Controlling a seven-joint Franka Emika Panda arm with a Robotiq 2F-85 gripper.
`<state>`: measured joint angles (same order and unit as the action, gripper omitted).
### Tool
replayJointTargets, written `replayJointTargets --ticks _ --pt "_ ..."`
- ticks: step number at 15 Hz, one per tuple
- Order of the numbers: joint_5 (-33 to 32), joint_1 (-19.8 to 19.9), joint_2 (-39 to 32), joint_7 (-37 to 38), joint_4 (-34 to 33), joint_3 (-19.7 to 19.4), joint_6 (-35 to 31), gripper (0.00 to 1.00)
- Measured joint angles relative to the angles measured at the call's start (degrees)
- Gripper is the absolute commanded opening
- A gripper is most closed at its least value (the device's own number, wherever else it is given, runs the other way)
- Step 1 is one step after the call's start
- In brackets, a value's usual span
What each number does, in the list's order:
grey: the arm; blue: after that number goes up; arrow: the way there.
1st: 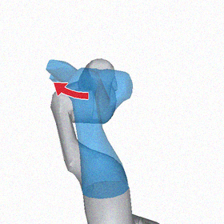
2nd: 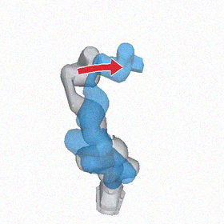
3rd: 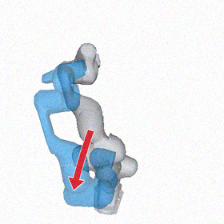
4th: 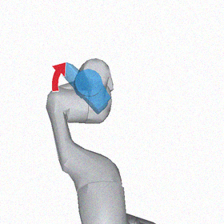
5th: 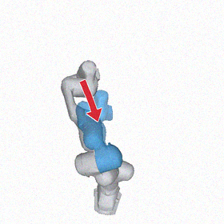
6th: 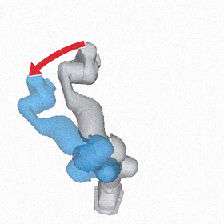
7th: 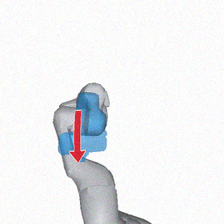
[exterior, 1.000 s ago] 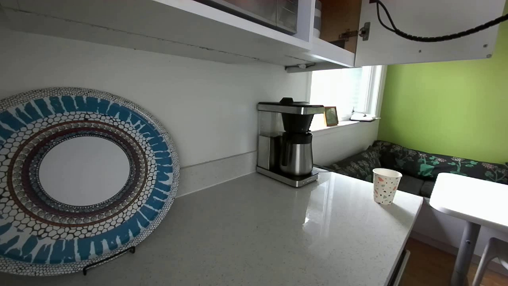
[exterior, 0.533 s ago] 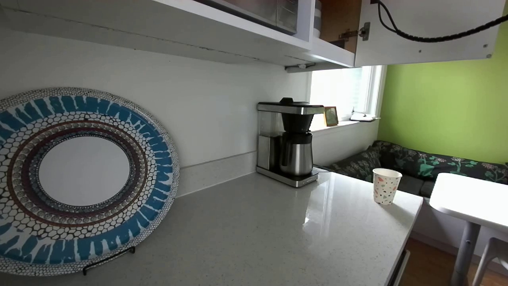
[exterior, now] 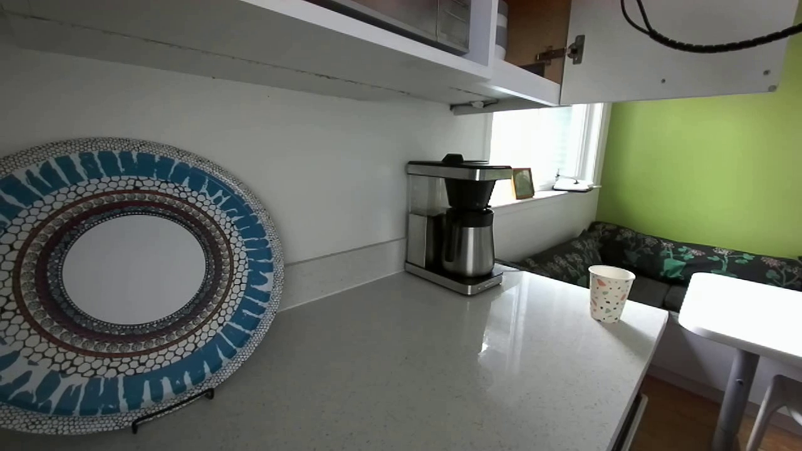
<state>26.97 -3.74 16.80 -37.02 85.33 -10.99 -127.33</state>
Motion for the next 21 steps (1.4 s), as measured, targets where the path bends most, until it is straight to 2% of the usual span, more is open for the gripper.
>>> replayJointTargets --ticks 5,9,15,21 --pt "-4.49 -0.03 4.51 4.84 -0.73 1.86 8.81 1.00" --pt "-11.69 0.62 7.79 8.80 -1.55 2.44 14.48 1.00" --pt "-25.83 4.92 12.16 16.18 -1.93 3.97 25.27 1.00" --pt "-31.27 9.31 16.25 23.88 3.53 3.32 36.09 1.00"
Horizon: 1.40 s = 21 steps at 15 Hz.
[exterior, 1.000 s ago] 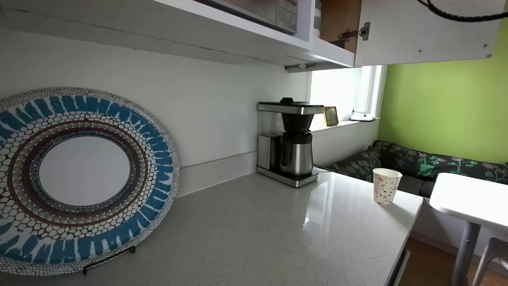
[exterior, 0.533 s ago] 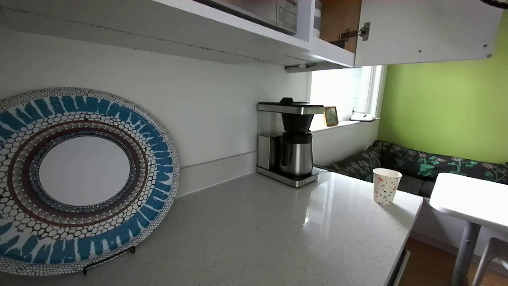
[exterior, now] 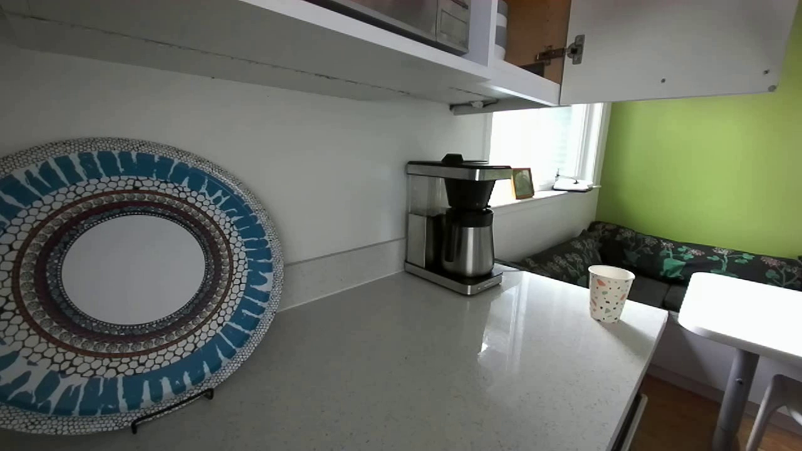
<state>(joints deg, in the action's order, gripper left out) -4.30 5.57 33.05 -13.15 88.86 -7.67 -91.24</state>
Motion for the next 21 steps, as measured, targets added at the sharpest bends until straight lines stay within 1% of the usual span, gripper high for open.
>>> replayJointTargets --ticks 6,7,16,19,21 --pt "-1.47 4.62 6.03 11.61 12.35 -0.39 1.00 1.00" --pt "-1.47 4.76 6.48 11.89 13.45 -0.44 0.89 1.00" --pt "-1.47 4.39 6.30 11.86 12.57 -0.44 0.89 1.00" --pt "-3.21 5.71 6.24 14.19 13.47 -0.75 0.89 1.00" --pt "-4.59 7.26 6.21 15.83 15.22 -1.81 0.89 1.00"
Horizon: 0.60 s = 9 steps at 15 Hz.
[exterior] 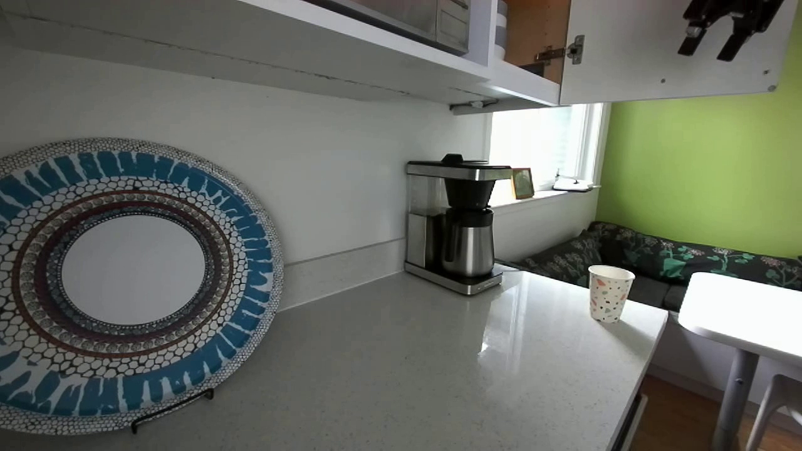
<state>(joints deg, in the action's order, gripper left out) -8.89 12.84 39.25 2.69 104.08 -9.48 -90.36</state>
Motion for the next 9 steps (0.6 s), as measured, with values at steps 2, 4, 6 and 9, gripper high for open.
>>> replayJointTargets --ticks 2,4,6,9 --pt "-0.43 1.58 -0.11 1.66 2.62 -1.69 -0.01 1.00" --pt "-0.43 2.62 -0.25 2.67 6.13 -3.47 -0.62 1.00" --pt "-0.31 3.10 -0.42 2.92 10.05 -5.21 -2.75 1.00" --pt "-0.04 3.34 -1.04 2.37 15.81 -7.81 -7.55 1.00"
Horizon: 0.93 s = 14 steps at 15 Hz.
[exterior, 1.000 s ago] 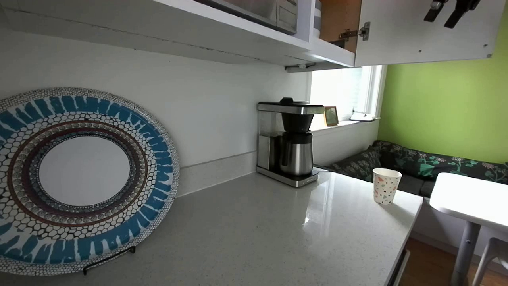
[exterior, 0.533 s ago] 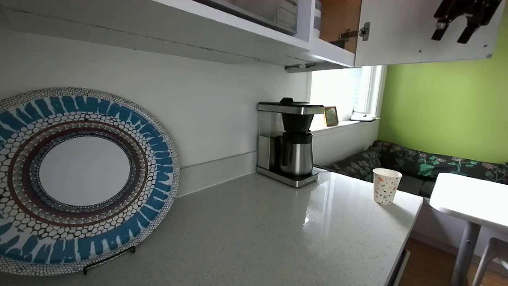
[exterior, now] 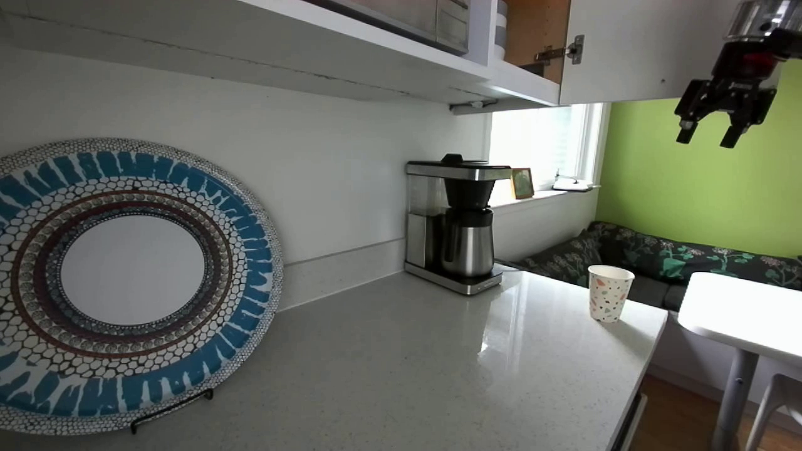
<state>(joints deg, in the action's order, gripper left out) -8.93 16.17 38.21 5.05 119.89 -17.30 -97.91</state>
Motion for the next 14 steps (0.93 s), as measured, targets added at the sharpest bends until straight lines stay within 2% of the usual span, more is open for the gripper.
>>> replayJointTargets --ticks 4,8,14 --pt "0.29 0.01 -0.74 -3.74 7.99 -2.80 -7.67 1.00" --pt "0.46 0.13 -1.88 -7.36 14.03 -4.46 -11.50 1.00" --pt "5.97 -0.05 -4.85 -15.11 19.71 -7.92 -20.28 1.00"
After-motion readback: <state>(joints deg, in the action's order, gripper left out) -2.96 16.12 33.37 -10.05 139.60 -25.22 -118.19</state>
